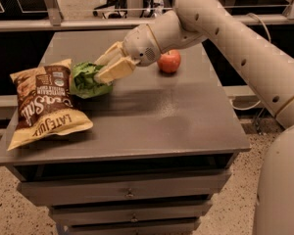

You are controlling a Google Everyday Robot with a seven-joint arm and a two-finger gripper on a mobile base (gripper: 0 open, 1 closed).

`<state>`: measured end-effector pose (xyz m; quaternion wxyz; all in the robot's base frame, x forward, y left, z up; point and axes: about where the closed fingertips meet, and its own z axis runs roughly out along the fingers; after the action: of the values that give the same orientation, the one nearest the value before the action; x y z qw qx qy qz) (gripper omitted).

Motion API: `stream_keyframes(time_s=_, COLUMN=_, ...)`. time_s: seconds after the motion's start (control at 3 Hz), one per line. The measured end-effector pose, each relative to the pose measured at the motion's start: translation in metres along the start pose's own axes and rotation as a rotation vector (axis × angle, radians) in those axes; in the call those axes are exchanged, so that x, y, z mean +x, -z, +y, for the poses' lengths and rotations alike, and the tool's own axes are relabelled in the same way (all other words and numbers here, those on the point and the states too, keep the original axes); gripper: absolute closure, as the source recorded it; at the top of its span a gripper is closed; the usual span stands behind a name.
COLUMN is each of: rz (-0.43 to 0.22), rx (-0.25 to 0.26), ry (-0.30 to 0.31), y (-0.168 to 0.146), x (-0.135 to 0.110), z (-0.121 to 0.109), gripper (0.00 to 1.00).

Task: Move green rice chip bag near brown chip bag

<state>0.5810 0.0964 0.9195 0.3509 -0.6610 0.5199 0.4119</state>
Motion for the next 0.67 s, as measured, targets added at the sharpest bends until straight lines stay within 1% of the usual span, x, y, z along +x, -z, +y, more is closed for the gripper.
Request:
stream_keyframes(time_s=0.33, rz=-0.001, rx=-0.04, ry=0.001, y=-0.0008, x=0.0009, z=0.0011, gripper=0.04)
stream_keyframes(time_s=0.67, rz=-0.006, rx=-0.043, ry=-0.01, y=0.0028, x=0.0054, z=-0.0032, gripper=0.0)
